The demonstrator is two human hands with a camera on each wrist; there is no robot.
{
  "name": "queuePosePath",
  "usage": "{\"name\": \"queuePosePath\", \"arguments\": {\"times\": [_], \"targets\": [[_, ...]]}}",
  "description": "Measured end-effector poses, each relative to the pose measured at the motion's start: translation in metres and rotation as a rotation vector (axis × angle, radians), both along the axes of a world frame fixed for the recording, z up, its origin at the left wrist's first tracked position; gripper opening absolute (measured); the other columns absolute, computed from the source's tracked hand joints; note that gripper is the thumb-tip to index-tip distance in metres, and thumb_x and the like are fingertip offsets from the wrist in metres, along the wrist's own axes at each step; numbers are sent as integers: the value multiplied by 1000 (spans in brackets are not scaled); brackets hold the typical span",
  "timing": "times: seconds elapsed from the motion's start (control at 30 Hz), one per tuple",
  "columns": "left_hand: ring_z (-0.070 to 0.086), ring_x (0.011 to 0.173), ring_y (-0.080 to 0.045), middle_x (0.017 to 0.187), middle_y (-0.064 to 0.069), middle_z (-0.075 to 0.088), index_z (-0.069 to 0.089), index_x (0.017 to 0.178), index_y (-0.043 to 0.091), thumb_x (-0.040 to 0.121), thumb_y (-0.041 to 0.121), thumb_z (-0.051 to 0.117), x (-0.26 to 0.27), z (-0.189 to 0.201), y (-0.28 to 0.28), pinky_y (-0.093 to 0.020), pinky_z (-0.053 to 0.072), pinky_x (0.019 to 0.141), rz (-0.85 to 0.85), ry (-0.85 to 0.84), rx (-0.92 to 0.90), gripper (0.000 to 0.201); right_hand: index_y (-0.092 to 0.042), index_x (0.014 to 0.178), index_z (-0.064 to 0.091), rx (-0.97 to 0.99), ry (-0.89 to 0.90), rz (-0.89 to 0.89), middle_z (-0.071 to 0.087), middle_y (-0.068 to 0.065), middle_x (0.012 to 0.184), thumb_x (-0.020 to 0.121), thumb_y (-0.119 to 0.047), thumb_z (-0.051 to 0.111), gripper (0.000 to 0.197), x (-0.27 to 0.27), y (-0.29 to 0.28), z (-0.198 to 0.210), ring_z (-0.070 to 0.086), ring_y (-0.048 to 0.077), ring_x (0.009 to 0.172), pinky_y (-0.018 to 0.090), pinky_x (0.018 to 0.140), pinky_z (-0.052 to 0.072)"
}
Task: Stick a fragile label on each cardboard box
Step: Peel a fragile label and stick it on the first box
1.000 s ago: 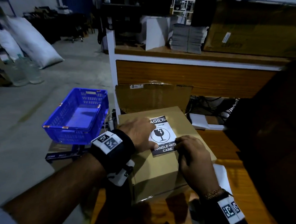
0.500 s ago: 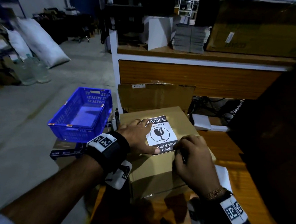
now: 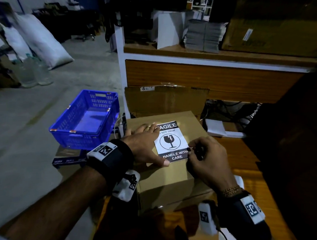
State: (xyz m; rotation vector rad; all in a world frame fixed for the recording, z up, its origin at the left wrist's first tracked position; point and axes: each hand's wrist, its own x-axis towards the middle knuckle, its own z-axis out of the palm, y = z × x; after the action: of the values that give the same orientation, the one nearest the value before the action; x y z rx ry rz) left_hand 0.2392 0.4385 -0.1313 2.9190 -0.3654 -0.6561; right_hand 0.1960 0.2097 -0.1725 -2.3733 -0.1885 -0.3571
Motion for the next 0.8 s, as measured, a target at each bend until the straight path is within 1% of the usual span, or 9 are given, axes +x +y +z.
{"name": "queuePosePath", "arguments": {"times": [0.07, 0.2, 0.3, 0.4, 0.43, 0.5, 0.57, 0.7, 0.8], "targets": [[-12, 158, -23, 170, 3, -18, -8, 164, 23, 71, 88, 62, 0, 1, 1, -61, -5, 123, -5, 0, 2, 134, -27, 97, 66, 13, -10, 9, 59, -13, 98, 89, -18, 76, 15, -1, -3, -1, 57, 0, 88, 5, 65, 40], [-10, 158, -23, 171, 3, -17, -8, 164, 23, 71, 88, 61, -1, 2, 1, -60, -3, 123, -12, -12, 15, 133, -29, 109, 63, 13, 15, 42, 54, -13, 107, 86, -33, 81, 30, -6, 5, -5, 56, -1, 95, 8, 68, 47], [-9, 158, -23, 171, 4, -16, -8, 164, 24, 70, 90, 60, -2, 2, 1, -59, -3, 123, -10, -13, 12, 133, -25, 102, 65, 43, -28, -4, 59, -11, 102, 87, -15, 78, 23, -3, 2, -6, 57, -2, 91, 2, 68, 41], [-8, 158, -23, 171, 4, -15, -7, 164, 23, 71, 89, 60, -3, 4, 0, -58, -3, 123, -10, -10, 10, 132, -24, 96, 65, 116, -45, -63, 64, -9, 100, 86, 1, 69, 27, -1, -6, -5, 62, 3, 92, 0, 71, 41], [-8, 158, -23, 171, 4, -15, -7, 164, 23, 71, 89, 60, -3, 5, 0, -58, -3, 123, -10, -7, 9, 132, -24, 97, 65, 127, -40, -59, 64, -10, 101, 87, 0, 69, 27, -3, -5, -4, 62, 2, 93, 2, 71, 43], [-9, 158, -23, 171, 4, -15, -7, 164, 23, 72, 88, 61, -3, 5, 0, -58, -4, 123, -10, -5, 4, 132, -25, 101, 64, 98, -21, -33, 60, -13, 103, 87, -13, 77, 23, -7, 1, -1, 59, 0, 93, 6, 71, 46], [-9, 158, -22, 171, 5, -15, -6, 164, 23, 72, 87, 61, -4, 5, 1, -58, -3, 122, -11, -10, 4, 132, -24, 105, 64, 56, -3, -2, 58, -12, 104, 85, -22, 82, 27, -10, 6, 0, 56, -3, 92, 4, 67, 44], [-8, 158, -22, 171, 5, -15, -6, 165, 23, 72, 87, 62, -6, 5, 1, -57, -3, 122, -20, -18, -2, 131, -25, 100, 65, 55, -13, -41, 61, -8, 103, 87, -8, 77, 25, -7, 5, 1, 59, 4, 92, 0, 69, 41], [-7, 158, -21, 171, 7, -15, -2, 165, 28, 73, 87, 60, -5, 4, 3, -57, -2, 122, -23, -23, -2, 126, -22, 99, 67, -1, -71, -57, 62, -5, 101, 82, 6, 71, 33, -11, 6, 1, 57, 9, 91, 2, 72, 41]]}}
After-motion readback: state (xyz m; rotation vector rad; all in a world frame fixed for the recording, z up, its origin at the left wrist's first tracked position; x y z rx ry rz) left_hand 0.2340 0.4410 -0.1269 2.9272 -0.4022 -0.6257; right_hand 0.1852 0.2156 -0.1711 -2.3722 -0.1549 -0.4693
